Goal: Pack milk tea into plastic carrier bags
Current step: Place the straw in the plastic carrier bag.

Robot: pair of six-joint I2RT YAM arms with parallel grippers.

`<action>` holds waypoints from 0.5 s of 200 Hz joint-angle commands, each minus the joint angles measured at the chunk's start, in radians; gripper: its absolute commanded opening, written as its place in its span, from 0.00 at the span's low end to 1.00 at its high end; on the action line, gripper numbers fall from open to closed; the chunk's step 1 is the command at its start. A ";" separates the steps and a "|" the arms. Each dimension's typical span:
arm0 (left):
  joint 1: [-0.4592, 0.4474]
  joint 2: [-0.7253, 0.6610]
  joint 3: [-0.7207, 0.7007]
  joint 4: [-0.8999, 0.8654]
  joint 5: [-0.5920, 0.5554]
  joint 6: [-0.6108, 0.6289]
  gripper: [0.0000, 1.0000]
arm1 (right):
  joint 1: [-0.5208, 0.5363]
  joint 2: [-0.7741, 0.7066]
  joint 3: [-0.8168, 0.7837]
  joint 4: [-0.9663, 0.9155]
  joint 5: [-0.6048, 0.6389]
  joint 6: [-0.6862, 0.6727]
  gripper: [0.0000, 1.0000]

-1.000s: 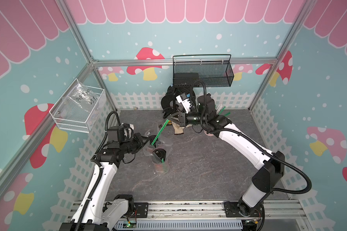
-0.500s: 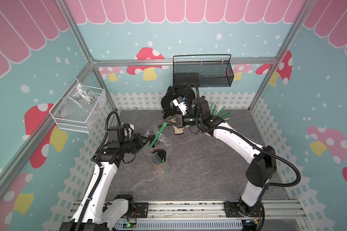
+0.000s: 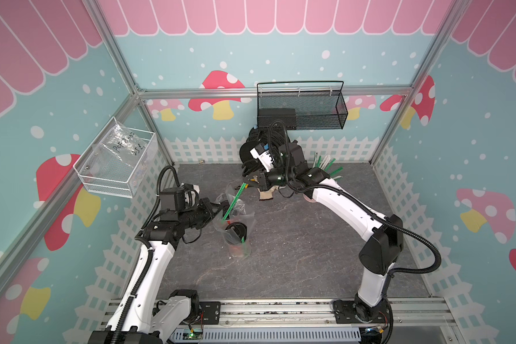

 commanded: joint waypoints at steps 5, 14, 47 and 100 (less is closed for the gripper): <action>0.006 -0.001 0.010 0.024 0.016 -0.005 0.00 | 0.043 0.028 0.077 -0.128 0.092 -0.108 0.05; 0.006 -0.001 0.011 0.024 0.019 -0.004 0.00 | 0.055 0.067 0.101 -0.147 0.112 -0.123 0.08; 0.005 -0.007 0.006 0.024 0.017 -0.007 0.00 | 0.099 0.102 0.191 -0.214 0.206 -0.155 0.19; 0.005 -0.012 -0.006 0.023 0.014 -0.004 0.00 | 0.167 0.141 0.292 -0.289 0.240 -0.186 0.34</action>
